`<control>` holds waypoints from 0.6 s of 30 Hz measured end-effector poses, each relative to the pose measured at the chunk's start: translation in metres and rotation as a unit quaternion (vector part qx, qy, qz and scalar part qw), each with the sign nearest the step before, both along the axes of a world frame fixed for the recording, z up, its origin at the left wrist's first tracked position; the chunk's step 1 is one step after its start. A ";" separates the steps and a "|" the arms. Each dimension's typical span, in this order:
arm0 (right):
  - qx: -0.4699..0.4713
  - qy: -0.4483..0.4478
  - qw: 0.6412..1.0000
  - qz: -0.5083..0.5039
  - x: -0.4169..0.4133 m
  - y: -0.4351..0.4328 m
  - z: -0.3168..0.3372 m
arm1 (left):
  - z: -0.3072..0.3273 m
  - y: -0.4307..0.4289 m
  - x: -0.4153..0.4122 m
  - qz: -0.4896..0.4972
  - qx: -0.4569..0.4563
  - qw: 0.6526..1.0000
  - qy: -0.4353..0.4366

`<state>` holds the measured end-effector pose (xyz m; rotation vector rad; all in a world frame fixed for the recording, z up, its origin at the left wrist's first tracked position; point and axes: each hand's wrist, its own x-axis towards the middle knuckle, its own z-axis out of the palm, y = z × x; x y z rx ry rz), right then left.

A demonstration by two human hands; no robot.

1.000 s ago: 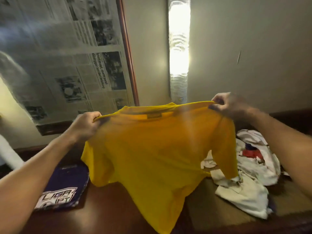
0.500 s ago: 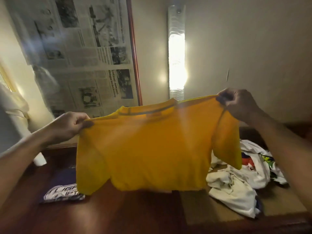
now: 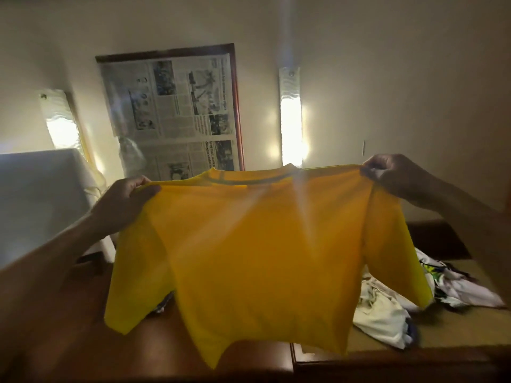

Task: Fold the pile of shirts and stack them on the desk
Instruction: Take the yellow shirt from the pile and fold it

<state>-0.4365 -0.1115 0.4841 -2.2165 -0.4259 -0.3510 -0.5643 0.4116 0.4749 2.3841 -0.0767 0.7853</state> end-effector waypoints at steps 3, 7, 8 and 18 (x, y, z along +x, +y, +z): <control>-0.010 0.012 1.000 0.017 -0.024 -0.007 0.005 | 0.005 0.001 -0.027 0.007 -0.010 1.000 -0.002; -0.059 -0.032 0.998 -0.001 -0.048 -0.006 0.007 | 0.004 0.007 -0.051 0.017 0.005 1.000 0.016; -0.077 -0.045 0.996 -0.014 -0.052 -0.003 0.006 | 0.003 0.010 -0.053 0.020 0.013 1.000 0.020; -0.044 -0.005 0.998 -0.032 -0.033 0.015 -0.041 | -0.044 0.034 -0.020 0.041 0.023 0.999 0.026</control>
